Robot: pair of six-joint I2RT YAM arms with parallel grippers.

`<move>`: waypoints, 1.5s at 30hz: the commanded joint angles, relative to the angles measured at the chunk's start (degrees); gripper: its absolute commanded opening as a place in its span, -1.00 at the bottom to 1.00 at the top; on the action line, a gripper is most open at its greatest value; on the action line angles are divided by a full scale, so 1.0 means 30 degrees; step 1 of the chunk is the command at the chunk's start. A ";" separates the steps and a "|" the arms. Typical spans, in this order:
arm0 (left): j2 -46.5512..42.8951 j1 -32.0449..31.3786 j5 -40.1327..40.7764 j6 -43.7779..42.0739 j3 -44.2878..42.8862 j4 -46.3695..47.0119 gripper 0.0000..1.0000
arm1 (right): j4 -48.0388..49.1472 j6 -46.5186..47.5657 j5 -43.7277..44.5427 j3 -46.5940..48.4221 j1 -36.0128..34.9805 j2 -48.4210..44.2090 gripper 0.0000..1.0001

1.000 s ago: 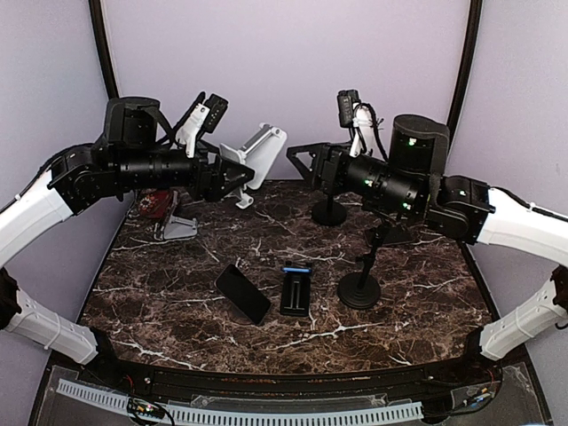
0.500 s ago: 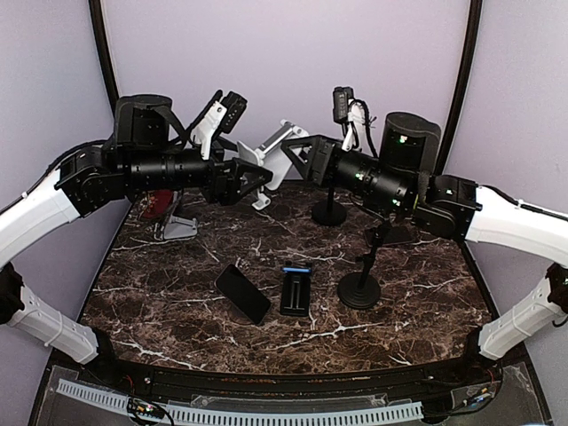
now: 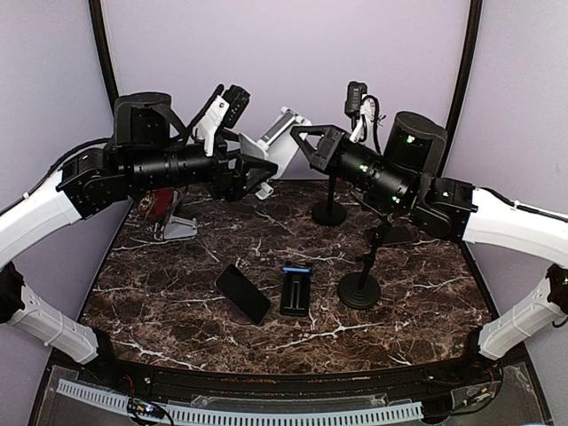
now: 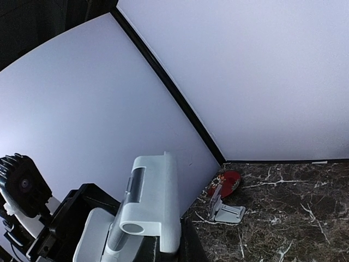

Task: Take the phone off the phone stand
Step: Pass from the left arm to the right, then place the phone stand at the corner of the board.

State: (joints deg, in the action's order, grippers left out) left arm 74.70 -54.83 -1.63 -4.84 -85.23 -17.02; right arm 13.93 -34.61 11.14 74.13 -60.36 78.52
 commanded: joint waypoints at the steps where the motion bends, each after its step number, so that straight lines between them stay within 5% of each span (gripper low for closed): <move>1: -0.0269 -0.0020 -0.0470 0.0300 -0.0023 0.1839 0.72 | 0.1925 -0.0041 -0.0287 -0.0307 0.0196 -0.0839 -1.00; 4: -0.0256 -0.0034 -0.0676 0.0501 0.0003 0.1787 0.98 | 0.2309 0.0271 0.0119 -0.0320 0.0374 -0.1244 -1.00; 15: -0.0881 -0.0034 -0.0436 0.1136 0.0852 0.2305 0.98 | 0.3533 0.0556 0.1263 -0.1310 0.2525 -0.3301 -1.00; 23: -0.1139 -0.0035 -0.0071 0.1391 0.1231 0.2577 0.98 | 0.2729 0.3713 0.4954 -0.2216 0.4267 -0.5312 -1.00; 36: -0.1084 -0.0035 -0.0161 0.1553 0.1413 0.2489 0.97 | 0.2335 0.2841 0.3385 -0.7402 1.2876 -0.7701 -1.00; 45: -0.1095 -0.0035 -0.0096 0.1721 0.1457 0.2337 0.98 | 0.4036 -0.1330 -0.2297 -1.1519 1.9756 -0.6676 -1.00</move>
State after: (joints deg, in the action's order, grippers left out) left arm 73.03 -54.98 -2.22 -0.56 -81.47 -11.00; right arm 19.46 -32.58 13.91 41.60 -5.89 56.80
